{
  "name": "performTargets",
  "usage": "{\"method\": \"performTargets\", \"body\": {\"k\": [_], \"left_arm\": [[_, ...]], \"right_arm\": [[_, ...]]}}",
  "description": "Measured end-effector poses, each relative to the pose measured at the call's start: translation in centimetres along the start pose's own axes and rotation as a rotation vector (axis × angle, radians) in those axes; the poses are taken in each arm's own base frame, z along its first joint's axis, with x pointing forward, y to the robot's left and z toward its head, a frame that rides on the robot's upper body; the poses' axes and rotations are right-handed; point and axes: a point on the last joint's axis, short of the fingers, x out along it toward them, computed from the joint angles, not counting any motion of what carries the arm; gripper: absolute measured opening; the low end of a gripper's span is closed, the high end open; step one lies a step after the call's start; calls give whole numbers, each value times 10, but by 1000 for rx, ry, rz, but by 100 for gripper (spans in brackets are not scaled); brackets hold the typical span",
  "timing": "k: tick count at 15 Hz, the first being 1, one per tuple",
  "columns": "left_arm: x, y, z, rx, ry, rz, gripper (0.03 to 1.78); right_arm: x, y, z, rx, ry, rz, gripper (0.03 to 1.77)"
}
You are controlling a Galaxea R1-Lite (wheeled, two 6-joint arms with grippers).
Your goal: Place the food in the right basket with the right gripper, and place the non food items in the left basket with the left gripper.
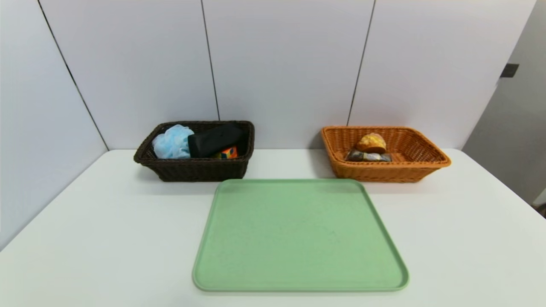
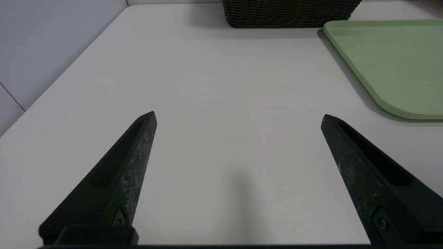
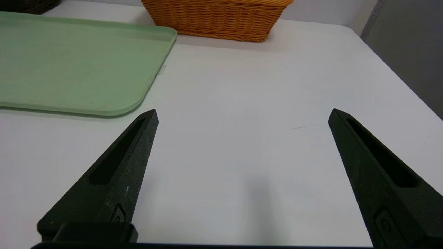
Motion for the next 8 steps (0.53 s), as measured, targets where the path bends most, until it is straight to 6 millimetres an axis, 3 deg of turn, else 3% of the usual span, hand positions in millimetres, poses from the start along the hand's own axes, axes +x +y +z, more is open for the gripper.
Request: {"method": "performTargets", "body": {"k": [8], "left_arm": [[0,0,0,0,0,0,169]], "right_arm": [[0,0,0,14,-1,-3,170]]}}
